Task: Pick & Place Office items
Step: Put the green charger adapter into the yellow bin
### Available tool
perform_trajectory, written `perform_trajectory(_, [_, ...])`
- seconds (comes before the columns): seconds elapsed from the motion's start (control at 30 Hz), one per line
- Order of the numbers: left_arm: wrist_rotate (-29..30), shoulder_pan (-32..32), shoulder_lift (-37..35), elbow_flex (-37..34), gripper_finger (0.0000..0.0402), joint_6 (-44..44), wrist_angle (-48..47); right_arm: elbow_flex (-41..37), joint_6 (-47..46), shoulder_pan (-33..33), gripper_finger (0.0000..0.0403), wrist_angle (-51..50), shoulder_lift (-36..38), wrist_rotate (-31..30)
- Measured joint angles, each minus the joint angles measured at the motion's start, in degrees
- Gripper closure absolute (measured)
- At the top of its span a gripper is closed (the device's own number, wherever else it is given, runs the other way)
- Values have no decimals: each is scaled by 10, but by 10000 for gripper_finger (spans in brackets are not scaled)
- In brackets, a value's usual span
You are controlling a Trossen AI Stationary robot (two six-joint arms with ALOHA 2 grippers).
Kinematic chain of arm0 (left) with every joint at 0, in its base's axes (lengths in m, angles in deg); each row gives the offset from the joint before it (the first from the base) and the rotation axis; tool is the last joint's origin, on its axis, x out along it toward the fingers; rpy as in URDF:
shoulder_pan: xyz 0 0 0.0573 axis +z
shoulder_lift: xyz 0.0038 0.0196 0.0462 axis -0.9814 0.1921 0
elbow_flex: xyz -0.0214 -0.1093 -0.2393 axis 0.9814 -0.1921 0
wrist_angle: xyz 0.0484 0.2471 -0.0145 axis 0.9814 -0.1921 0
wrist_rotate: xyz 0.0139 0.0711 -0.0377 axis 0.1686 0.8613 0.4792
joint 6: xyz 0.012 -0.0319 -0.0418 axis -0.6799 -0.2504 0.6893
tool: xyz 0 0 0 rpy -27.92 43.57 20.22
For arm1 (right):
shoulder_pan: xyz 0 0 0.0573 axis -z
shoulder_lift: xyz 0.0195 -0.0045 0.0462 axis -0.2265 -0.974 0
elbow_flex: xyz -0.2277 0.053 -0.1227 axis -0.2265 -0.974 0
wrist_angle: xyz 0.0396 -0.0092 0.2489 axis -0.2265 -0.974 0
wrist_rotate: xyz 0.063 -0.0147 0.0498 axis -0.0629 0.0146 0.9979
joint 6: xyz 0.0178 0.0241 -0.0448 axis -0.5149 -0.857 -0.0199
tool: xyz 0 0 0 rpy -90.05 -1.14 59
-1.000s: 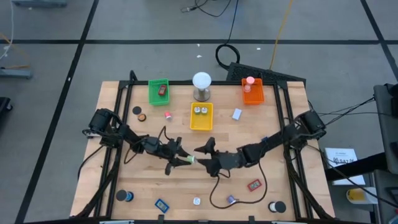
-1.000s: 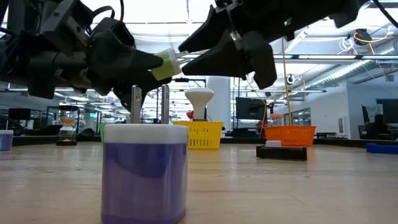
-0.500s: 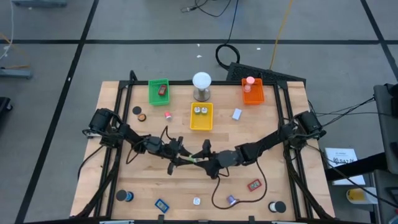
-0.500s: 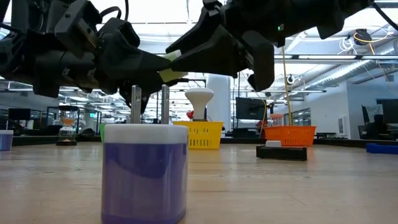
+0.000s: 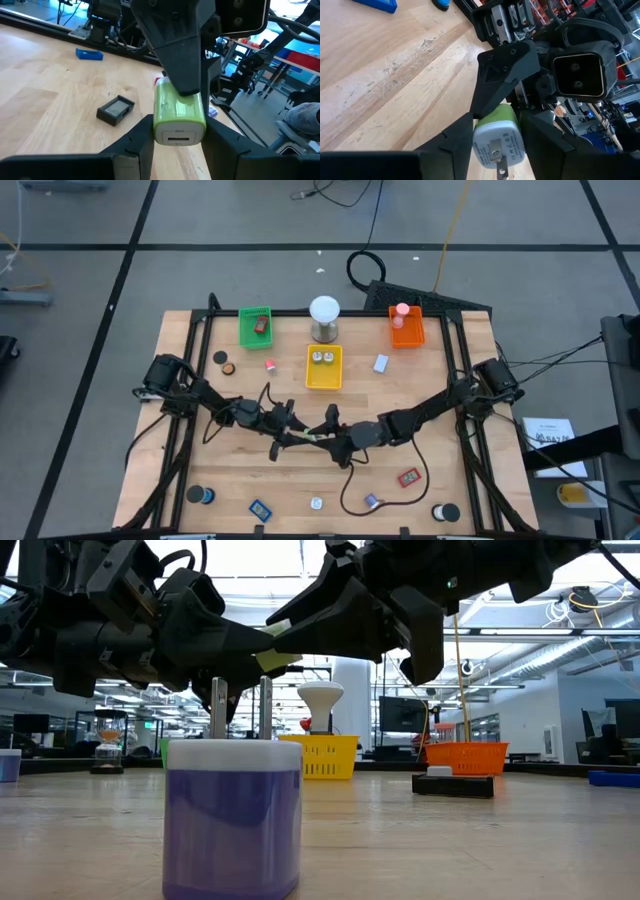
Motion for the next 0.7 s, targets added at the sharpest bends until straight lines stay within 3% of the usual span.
perform_trajectory(0.27, [12,-6,0,0,178,-9,3,0,-10,3,273,-4,0,-2])
perform_trajectory(0.5, [36,-7,-6,-14,156,-41,-2,0,-37,7,272,-31,4,-18])
perform_trajectory(0.7, [143,-8,-50,-79,163,-64,-9,18,-227,64,271,-238,23,1])
